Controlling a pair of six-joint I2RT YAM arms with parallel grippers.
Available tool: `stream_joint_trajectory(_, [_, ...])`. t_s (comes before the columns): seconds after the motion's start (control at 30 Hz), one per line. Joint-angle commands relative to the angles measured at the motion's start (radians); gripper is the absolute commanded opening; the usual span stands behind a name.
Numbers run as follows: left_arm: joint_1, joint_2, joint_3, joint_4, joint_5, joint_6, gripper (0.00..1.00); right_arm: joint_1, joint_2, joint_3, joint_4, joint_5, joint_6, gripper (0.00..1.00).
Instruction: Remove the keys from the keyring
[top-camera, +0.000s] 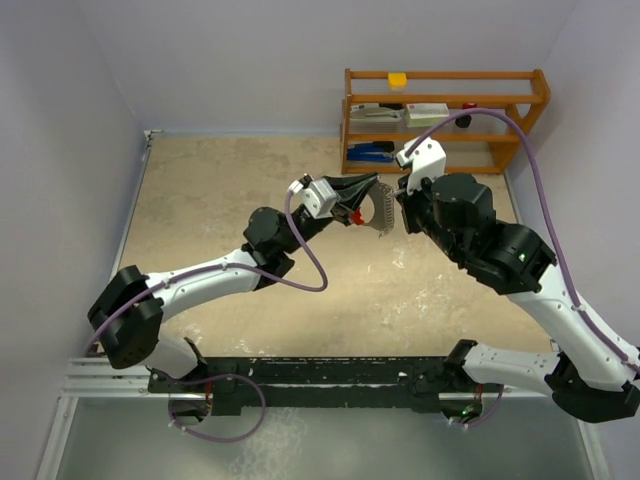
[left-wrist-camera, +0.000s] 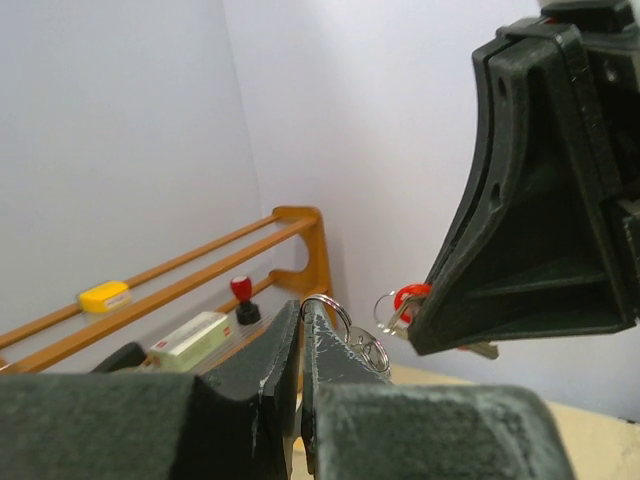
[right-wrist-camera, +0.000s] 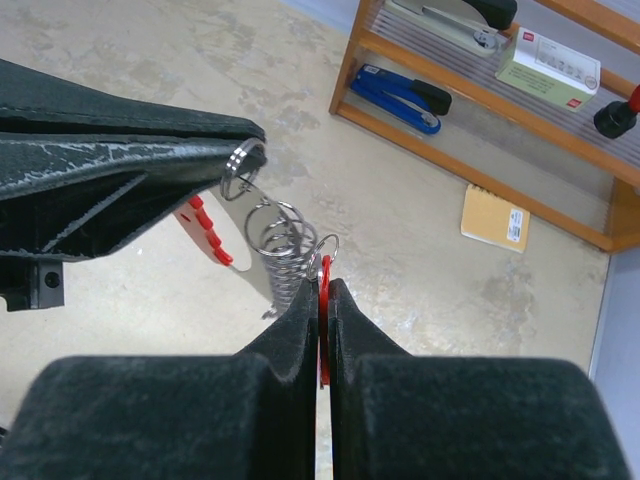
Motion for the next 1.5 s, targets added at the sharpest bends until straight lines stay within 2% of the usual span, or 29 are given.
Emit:
stream_joint_trajectory(0.0, [-0.007, -0.09, -0.04, -0.052, -0.112, 0.1, 0.0, 0.005, -0.02, -0.01, 0.058, 0.025, -0.02, 0.0])
stream_joint_trajectory(0.23, [-0.007, -0.209, -0.155, -0.246, -0.339, 0.2, 0.0, 0.005, -0.02, -0.077, 0.147, 0.043, -0.026, 0.0])
stream_joint_trajectory(0.4, [-0.007, -0.283, -0.274, -0.311, -0.438, 0.154, 0.0, 0.005, 0.005, -0.168, 0.207, 0.013, 0.007, 0.0])
stream_joint_trajectory(0.6, [-0.007, -0.308, -0.367, -0.363, -0.52, 0.13, 0.0, -0.013, 0.051, -0.279, 0.263, 0.076, 0.037, 0.0])
stream_joint_trajectory(0.67, [-0.007, -0.308, -0.387, -0.36, -0.534, 0.129, 0.0, -0.053, 0.067, -0.297, 0.264, 0.057, 0.058, 0.0])
stream_joint_trajectory(0.83, [-0.005, -0.269, -0.412, -0.344, -0.584, 0.131, 0.0, -0.236, 0.103, -0.369, 0.303, -0.143, 0.106, 0.0])
stream_joint_trajectory(0.93, [-0.002, -0.223, -0.418, -0.332, -0.605, 0.124, 0.0, -0.294, 0.173, -0.396, 0.314, -0.212, 0.115, 0.0])
stream_joint_trajectory(1.07, [0.032, -0.156, -0.439, -0.294, -0.599, 0.081, 0.0, -0.319, 0.278, -0.426, 0.347, -0.267, 0.116, 0.0])
stream_joint_trajectory(1.23, [0.185, -0.116, -0.503, -0.212, -0.477, -0.075, 0.0, -0.322, 0.398, -0.459, 0.42, -0.355, 0.123, 0.0])
stream_joint_trajectory(1.47, [0.255, -0.069, -0.51, -0.223, -0.53, -0.114, 0.0, -0.321, 0.548, -0.467, 0.52, -0.433, 0.126, 0.0])
